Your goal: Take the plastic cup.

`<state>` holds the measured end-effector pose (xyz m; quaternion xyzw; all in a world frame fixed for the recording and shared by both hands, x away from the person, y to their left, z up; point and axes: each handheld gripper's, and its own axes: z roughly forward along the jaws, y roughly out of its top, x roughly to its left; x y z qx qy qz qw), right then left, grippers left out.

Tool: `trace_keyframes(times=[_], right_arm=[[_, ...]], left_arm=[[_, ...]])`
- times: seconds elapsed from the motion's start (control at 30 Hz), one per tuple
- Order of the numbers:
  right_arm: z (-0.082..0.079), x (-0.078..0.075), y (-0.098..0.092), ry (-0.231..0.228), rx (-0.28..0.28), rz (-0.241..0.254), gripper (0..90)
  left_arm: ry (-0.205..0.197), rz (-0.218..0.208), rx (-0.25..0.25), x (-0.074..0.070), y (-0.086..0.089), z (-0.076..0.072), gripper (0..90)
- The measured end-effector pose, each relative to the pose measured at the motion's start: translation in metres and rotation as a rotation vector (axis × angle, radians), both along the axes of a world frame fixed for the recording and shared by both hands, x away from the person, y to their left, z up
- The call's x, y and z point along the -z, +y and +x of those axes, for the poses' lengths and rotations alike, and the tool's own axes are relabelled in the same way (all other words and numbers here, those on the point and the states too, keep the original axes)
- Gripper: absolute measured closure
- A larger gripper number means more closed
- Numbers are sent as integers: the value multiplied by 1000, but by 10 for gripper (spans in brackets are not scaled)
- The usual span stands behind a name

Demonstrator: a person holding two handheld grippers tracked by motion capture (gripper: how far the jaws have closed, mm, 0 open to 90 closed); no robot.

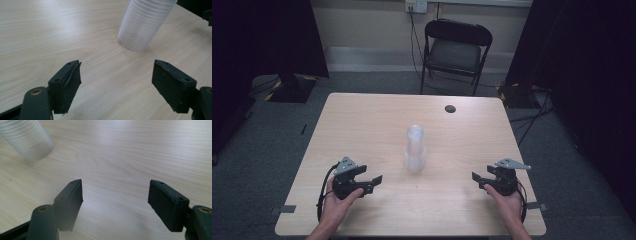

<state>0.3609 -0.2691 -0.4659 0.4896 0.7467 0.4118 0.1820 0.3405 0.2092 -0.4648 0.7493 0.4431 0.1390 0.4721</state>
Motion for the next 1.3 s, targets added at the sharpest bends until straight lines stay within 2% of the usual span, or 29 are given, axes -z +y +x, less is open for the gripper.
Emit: trace_keyframes(times=[0.13,0.27,0.3,0.33,0.53,0.77,0.87,0.9,0.97,1.07,1.17,1.3], right_arm=[[-1,0,-1,2,-6,14,301],[-1,-1,-2,-2,-12,25,302],[-1,-2,-1,4,-26,28,302],[-1,-2,1,4,-28,27,302],[-5,-5,6,-11,-78,41,311],[-11,-10,11,-35,-112,45,317],[-14,-10,13,-33,-121,46,317],[-14,-11,13,-32,-122,45,317],[-16,-11,14,-36,-125,42,315],[-17,-12,15,-41,-126,38,313],[-16,-14,17,-57,-129,36,306],[-15,-13,18,-45,-128,25,306]], left_arm=[[11,26,-10,-1,0,0,231],[32,31,-7,-1,0,-1,233],[61,37,15,-1,1,0,260],[67,38,30,-1,0,0,274],[63,42,64,-2,-6,0,272],[21,18,102,-10,-7,-5,254],[27,-8,123,-14,-10,-6,253],[31,-6,127,-16,-13,-6,254],[7,6,139,-22,-17,-8,255],[-11,1,149,-27,-22,-8,257],[-38,8,170,-33,-29,-5,252],[-59,-6,171,-41,-37,1,242]])
